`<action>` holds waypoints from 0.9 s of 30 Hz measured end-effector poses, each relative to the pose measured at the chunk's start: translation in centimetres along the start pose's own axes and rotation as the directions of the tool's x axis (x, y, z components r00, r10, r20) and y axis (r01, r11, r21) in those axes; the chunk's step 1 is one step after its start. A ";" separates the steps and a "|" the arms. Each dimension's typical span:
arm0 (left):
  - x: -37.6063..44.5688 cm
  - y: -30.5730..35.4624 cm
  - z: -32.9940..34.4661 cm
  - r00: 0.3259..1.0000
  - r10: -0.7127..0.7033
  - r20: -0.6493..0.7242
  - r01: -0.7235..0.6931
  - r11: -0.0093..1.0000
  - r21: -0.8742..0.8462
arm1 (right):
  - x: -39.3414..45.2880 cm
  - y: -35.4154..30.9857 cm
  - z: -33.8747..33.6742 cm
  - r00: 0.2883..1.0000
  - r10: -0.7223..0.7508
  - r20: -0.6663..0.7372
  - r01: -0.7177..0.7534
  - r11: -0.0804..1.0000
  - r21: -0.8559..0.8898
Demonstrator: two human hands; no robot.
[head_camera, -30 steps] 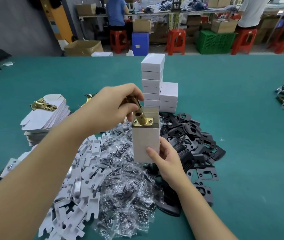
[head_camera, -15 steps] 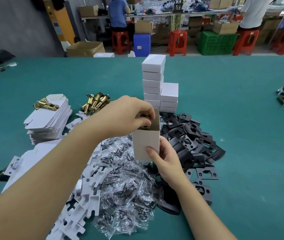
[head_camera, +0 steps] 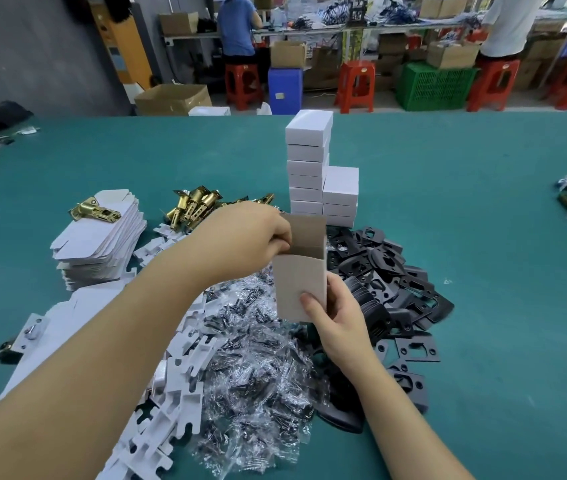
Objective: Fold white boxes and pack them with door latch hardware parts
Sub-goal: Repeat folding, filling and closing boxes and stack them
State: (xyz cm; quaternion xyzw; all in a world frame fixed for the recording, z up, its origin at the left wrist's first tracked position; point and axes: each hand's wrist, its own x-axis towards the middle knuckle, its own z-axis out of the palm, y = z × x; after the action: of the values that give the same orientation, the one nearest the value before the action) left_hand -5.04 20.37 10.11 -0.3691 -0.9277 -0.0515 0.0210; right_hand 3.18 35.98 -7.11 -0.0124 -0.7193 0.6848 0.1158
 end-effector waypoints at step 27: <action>-4.9 -9.2 8.1 0.742 -0.627 0.238 0.581 0.778 0.239 | -0.4 -0.5 0.2 0.999 0.031 0.037 -0.024 0.986 -0.167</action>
State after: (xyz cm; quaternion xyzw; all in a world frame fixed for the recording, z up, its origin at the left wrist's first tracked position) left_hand -7.83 11.24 0.90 -0.0486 -0.9899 0.0713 -0.1126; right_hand 3.62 35.70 -6.68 -0.0184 -0.7760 0.6239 0.0908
